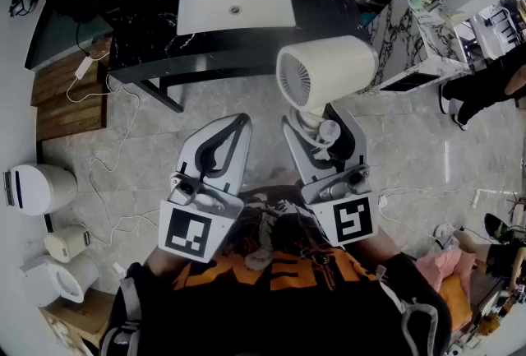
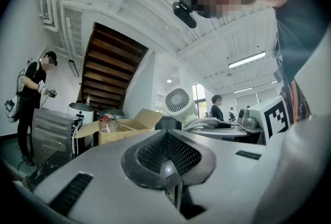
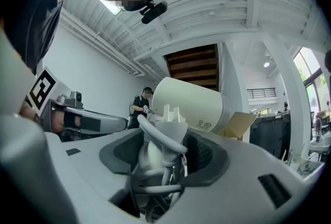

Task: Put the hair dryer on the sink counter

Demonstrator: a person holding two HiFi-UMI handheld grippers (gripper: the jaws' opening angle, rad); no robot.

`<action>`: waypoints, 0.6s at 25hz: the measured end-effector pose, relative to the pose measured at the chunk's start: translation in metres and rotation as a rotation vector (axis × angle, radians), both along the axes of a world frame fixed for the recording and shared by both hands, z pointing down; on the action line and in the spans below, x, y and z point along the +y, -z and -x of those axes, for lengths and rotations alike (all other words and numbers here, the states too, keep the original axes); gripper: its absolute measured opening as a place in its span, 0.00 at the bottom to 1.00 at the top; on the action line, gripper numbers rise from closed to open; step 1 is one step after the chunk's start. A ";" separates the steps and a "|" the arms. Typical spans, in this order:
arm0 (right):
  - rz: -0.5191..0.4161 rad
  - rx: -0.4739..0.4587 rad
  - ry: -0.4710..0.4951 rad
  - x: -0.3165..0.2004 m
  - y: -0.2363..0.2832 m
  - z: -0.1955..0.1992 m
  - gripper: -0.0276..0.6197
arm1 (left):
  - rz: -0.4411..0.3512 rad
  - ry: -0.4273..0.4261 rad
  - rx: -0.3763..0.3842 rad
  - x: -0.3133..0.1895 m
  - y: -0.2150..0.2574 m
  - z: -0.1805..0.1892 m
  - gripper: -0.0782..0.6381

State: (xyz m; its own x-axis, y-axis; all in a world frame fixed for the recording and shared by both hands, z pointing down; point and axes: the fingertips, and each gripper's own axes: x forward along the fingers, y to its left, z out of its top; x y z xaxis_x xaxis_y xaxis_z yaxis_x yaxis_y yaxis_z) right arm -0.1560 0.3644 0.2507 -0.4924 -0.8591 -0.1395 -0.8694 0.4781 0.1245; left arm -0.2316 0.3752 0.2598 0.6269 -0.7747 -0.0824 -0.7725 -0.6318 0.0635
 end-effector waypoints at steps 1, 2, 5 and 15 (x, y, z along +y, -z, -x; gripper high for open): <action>0.001 0.000 -0.001 0.000 0.000 0.001 0.43 | 0.000 -0.001 0.000 0.000 0.000 0.001 0.14; 0.001 0.000 -0.003 0.000 -0.001 0.002 0.43 | -0.001 -0.002 0.000 0.000 -0.001 0.002 0.14; -0.002 0.002 -0.004 -0.001 -0.001 0.007 0.43 | -0.002 -0.005 -0.001 -0.001 -0.002 0.007 0.14; -0.018 0.015 0.021 -0.001 -0.003 0.023 0.43 | -0.003 0.008 0.003 -0.004 -0.006 0.025 0.14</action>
State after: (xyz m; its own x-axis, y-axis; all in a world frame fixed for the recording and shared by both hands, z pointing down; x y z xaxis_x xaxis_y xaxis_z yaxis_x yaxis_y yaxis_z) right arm -0.1791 0.3631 0.2541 -0.5122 -0.8461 -0.1476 -0.8574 0.4935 0.1463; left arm -0.2565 0.3708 0.2656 0.6205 -0.7794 -0.0864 -0.7773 -0.6259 0.0636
